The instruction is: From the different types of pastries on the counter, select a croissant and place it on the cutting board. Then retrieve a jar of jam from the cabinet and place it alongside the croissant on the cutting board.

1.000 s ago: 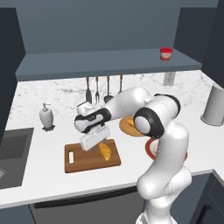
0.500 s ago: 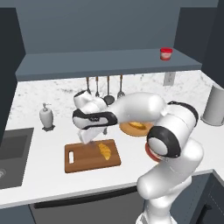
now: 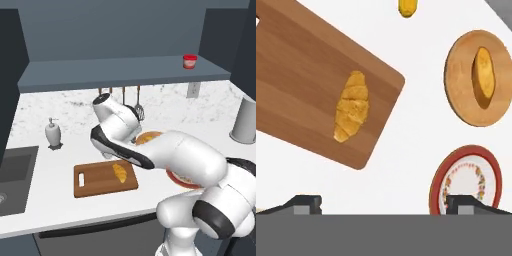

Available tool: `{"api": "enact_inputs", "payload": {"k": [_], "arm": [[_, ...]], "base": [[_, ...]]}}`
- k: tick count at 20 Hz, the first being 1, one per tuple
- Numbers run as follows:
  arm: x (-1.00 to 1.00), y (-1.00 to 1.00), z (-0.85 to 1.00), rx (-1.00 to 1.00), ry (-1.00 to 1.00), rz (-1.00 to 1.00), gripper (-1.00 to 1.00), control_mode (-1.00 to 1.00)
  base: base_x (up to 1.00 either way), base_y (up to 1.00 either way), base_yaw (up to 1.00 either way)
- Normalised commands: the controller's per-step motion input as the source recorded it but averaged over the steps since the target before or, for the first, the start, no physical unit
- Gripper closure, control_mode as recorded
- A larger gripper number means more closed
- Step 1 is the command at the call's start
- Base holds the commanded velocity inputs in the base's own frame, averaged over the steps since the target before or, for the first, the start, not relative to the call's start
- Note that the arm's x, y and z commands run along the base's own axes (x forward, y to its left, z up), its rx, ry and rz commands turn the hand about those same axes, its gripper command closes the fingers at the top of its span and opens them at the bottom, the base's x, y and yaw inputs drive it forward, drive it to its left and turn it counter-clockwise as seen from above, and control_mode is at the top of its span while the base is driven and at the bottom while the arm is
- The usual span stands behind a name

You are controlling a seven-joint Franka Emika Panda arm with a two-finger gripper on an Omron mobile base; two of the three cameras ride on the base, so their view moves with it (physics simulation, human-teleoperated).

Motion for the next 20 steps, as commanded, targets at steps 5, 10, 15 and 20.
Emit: {"api": "enact_inputs", "payload": {"k": [5, 10, 15, 20], "arm": [[-0.49, -0.45, 0.67, 0.0, -0.22, -0.07, -1.0, -1.0], [-0.28, -0.38, 0.74, 0.0, -0.24, -0.07, -1.0, -1.0], [-0.14, -0.39, 0.96, 0.0, -0.12, -0.02, -1.0, -1.0], [-0.23, -0.27, 0.85, -0.01, -0.22, -0.06, -1.0, -1.0]], "base": [[0.0, 0.0, 0.0], [0.0, 0.0, 0.0], [0.0, 0.0, 0.0], [0.0, 0.0, 0.0]]}}
